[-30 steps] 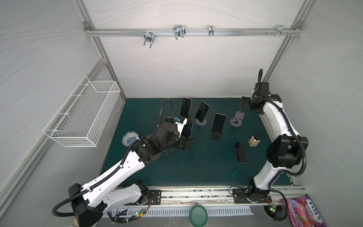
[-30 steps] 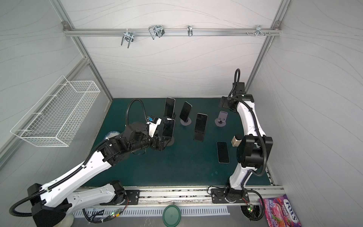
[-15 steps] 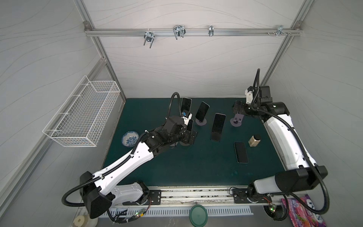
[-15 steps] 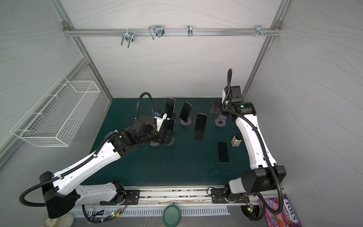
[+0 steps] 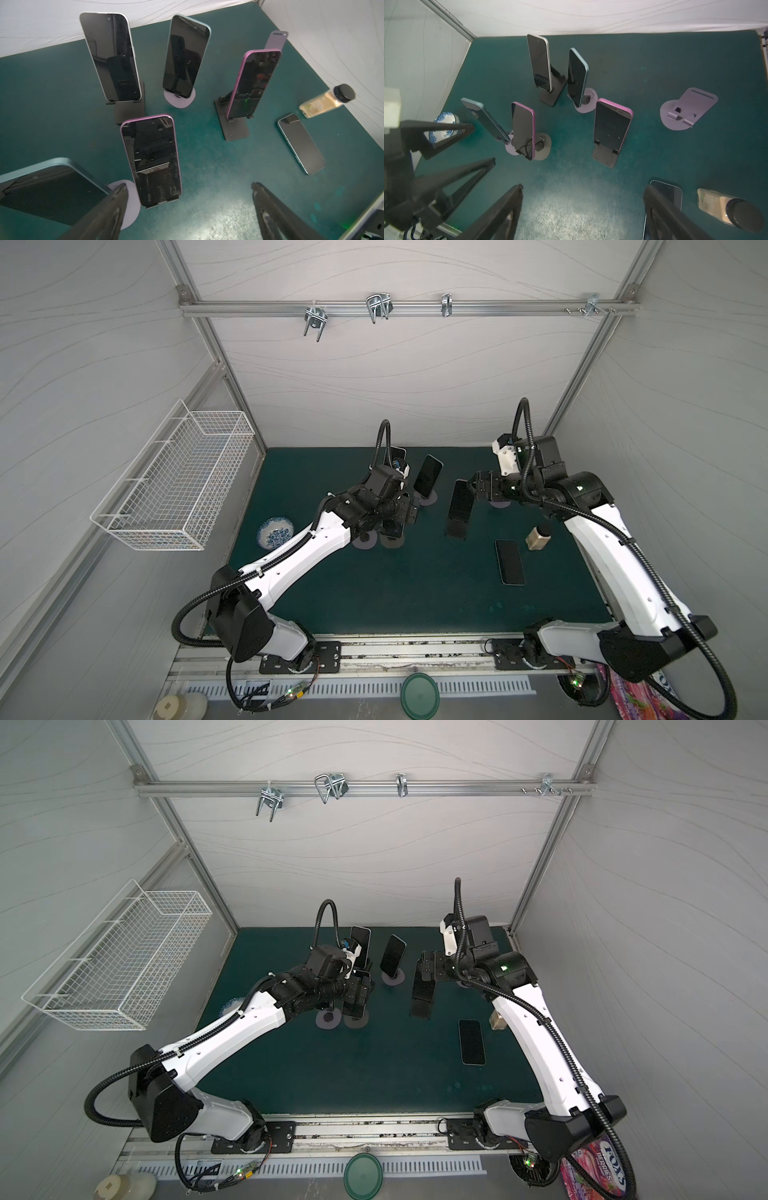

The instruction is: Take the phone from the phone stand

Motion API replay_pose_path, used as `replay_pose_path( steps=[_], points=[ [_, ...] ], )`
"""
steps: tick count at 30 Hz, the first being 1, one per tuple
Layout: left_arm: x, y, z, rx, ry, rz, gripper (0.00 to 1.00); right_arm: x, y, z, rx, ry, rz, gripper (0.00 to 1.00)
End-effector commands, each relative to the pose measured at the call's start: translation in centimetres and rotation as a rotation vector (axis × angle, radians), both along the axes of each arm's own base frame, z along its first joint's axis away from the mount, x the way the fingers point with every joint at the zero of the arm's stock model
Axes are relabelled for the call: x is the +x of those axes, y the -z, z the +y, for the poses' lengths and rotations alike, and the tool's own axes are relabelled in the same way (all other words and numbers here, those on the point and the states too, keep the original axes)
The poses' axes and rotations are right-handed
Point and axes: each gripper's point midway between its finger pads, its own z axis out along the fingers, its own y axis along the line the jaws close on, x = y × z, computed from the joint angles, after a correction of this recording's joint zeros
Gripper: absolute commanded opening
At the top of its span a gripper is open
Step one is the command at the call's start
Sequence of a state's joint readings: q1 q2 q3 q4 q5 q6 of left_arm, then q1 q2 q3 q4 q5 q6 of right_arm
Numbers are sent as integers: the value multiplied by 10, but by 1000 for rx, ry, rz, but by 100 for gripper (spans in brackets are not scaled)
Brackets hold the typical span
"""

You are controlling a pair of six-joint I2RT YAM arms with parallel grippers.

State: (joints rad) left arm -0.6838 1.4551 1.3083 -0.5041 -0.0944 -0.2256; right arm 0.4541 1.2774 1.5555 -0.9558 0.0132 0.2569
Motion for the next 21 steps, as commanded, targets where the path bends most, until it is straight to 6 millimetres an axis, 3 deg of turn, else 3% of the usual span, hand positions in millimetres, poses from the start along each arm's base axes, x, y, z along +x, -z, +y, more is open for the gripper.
replay_pose_path(
  steps=[1,10,21],
  points=[
    [16,-13,1,-35,-46,-15,94,-20,1,7,19,-38,23,92],
    [37,10,2,9,-89,33,94,-35,13,18,47,-67,46,92],
    [57,24,8,33,-136,64,94,-41,11,30,76,-95,32,91]
  ],
)
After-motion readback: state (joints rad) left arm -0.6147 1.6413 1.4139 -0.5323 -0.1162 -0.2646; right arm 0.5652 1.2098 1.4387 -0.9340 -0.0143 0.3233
